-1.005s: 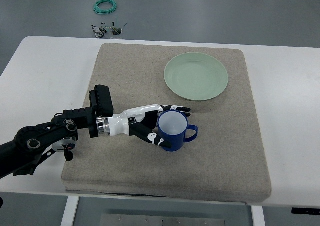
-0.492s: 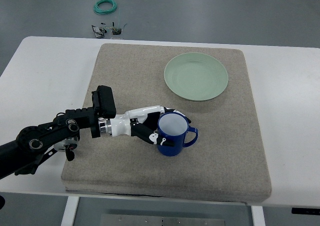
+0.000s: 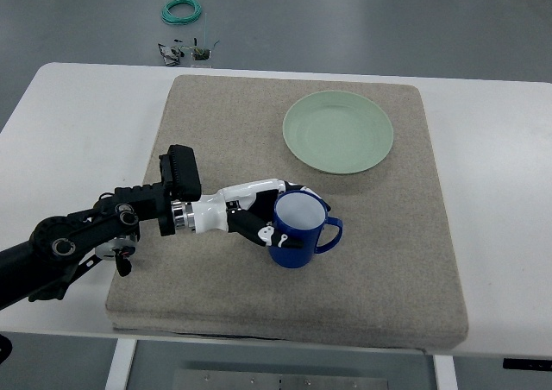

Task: Place cup left of plate with left hand
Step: 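Carry the blue mug with the left hand away from the plate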

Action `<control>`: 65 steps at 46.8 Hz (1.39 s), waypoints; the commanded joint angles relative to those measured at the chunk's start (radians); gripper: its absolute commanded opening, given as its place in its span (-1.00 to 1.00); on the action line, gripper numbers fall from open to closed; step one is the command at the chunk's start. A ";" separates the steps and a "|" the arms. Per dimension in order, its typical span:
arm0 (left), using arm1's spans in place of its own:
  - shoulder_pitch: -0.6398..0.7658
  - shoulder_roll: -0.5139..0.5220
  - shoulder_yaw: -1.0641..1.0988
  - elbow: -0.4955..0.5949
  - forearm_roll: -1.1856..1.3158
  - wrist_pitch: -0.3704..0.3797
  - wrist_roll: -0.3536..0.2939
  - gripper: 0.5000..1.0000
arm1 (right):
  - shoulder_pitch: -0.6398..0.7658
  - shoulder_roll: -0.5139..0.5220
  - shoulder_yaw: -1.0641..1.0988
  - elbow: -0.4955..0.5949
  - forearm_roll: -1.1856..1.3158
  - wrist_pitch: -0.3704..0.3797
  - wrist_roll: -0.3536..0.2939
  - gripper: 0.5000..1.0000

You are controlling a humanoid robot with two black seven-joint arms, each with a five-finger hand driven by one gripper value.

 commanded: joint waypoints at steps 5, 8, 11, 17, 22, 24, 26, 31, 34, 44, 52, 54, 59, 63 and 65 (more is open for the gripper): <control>-0.023 0.002 -0.019 0.004 -0.015 0.100 -0.002 -0.64 | 0.000 0.000 0.000 0.000 0.000 0.000 0.001 0.73; -0.021 0.002 -0.060 0.020 -0.015 0.132 -0.002 -0.63 | 0.000 0.000 0.000 0.000 0.000 0.000 0.000 0.73; -0.020 0.000 -0.104 0.041 -0.015 0.164 0.000 -0.63 | 0.000 0.000 0.000 0.000 0.000 0.000 0.001 0.73; -0.021 -0.006 -0.170 0.084 -0.015 0.244 -0.002 -0.61 | 0.000 0.000 0.000 0.000 0.000 0.000 0.000 0.73; -0.018 -0.006 -0.210 0.121 -0.018 0.299 -0.003 -0.61 | 0.000 0.000 0.000 0.000 0.000 0.000 0.000 0.73; -0.014 -0.006 -0.232 0.132 -0.021 0.322 -0.003 -0.61 | 0.000 0.000 0.000 0.000 0.000 0.000 0.000 0.73; -0.011 -0.006 -0.249 0.141 -0.029 0.347 -0.003 -0.61 | 0.000 0.000 0.000 0.000 0.000 0.000 0.000 0.73; -0.009 -0.005 -0.261 0.158 -0.052 0.410 -0.008 -0.61 | 0.000 0.000 0.000 0.000 0.000 0.000 0.000 0.73; -0.009 -0.005 -0.261 0.169 -0.067 0.447 -0.012 -0.61 | 0.000 0.000 0.000 0.000 0.000 0.000 0.000 0.73; -0.006 -0.003 -0.275 0.204 -0.077 0.482 -0.044 -0.57 | 0.000 0.000 0.000 0.000 0.000 0.000 0.000 0.73; 0.000 -0.003 -0.273 0.251 -0.093 0.482 -0.083 -0.53 | 0.000 0.000 0.000 0.000 0.000 0.000 0.000 0.73; 0.008 -0.005 -0.273 0.254 -0.093 0.482 -0.095 -0.53 | 0.000 0.000 0.000 0.000 0.000 0.000 0.000 0.73; 0.014 -0.003 -0.270 0.273 -0.093 0.482 -0.110 -0.52 | 0.000 0.000 0.000 0.000 0.000 0.000 0.001 0.73; 0.015 -0.005 -0.272 0.287 -0.095 0.482 -0.110 -0.51 | 0.000 0.000 0.000 0.000 0.000 0.000 0.000 0.73; 0.019 -0.005 -0.272 0.287 -0.095 0.482 -0.110 -0.51 | 0.000 0.000 0.000 0.000 0.000 0.000 0.000 0.73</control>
